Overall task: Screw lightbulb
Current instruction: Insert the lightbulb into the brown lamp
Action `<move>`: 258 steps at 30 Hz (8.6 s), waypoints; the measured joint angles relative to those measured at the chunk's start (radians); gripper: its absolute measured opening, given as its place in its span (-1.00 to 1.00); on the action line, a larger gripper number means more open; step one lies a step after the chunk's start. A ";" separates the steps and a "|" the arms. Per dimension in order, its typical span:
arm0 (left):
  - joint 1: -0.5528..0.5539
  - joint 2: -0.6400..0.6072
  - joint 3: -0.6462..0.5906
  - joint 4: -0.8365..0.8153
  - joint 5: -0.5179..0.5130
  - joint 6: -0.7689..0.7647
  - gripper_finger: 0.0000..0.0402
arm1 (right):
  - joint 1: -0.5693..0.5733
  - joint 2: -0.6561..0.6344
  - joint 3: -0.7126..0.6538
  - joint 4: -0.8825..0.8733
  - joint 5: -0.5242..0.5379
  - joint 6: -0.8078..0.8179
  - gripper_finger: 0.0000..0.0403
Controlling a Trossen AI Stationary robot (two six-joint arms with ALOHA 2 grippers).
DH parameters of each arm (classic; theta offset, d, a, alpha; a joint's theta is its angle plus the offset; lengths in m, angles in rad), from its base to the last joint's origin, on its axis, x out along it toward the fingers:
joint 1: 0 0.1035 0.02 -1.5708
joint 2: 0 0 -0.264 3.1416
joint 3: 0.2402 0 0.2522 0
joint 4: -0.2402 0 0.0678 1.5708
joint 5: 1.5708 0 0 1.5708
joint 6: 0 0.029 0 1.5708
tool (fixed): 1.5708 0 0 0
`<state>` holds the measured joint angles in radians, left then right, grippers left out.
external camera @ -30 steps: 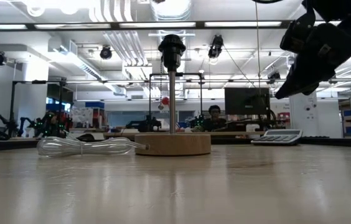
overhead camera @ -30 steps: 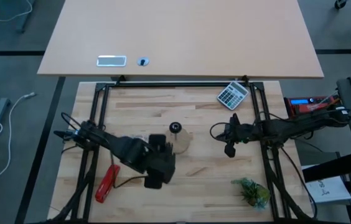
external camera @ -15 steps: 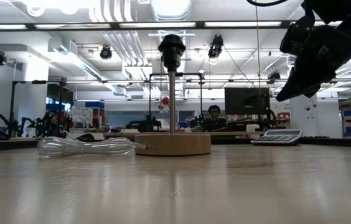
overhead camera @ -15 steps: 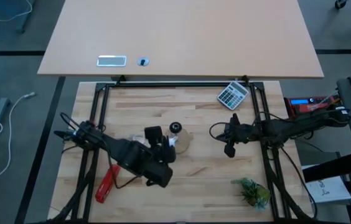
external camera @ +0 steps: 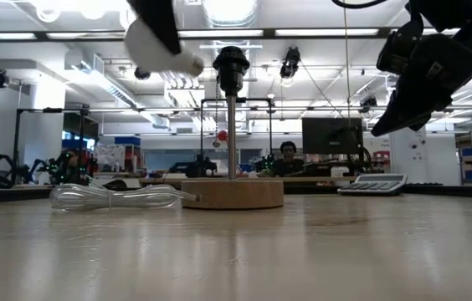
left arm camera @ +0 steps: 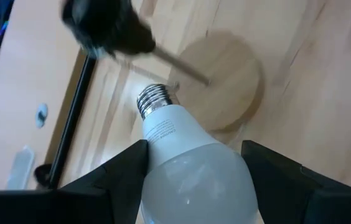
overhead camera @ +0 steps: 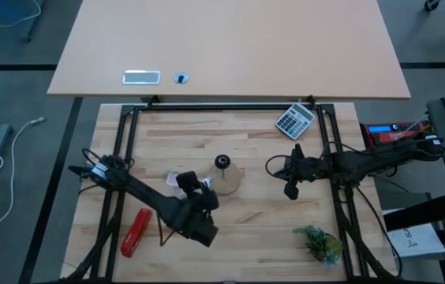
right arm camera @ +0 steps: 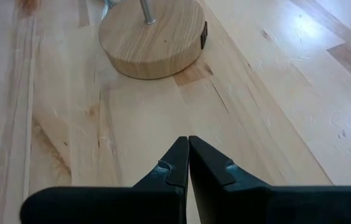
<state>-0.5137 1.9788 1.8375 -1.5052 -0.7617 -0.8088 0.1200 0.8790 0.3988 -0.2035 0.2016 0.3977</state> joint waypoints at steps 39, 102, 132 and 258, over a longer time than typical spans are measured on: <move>0.056 -0.159 -0.600 0.654 0.549 -0.338 0.18 | 0.000 0.001 -0.001 -0.020 -0.026 0.021 -0.96; 0.079 -0.165 -0.745 0.898 0.508 -0.348 -0.28 | 0.000 0.002 -0.060 -0.023 -0.026 0.081 -0.96; -0.044 -0.160 -0.379 0.861 -0.100 0.431 -0.34 | 0.000 -0.002 -0.060 0.002 -0.029 0.074 -0.96; -0.045 -0.408 -1.057 2.883 -0.086 0.921 -0.32 | 0.109 0.032 0.230 0.545 -0.197 -0.238 -0.96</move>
<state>-0.5583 1.5712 0.7807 1.3779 -0.8478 0.1119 0.2291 0.9114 0.6286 0.3417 0.0050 0.1593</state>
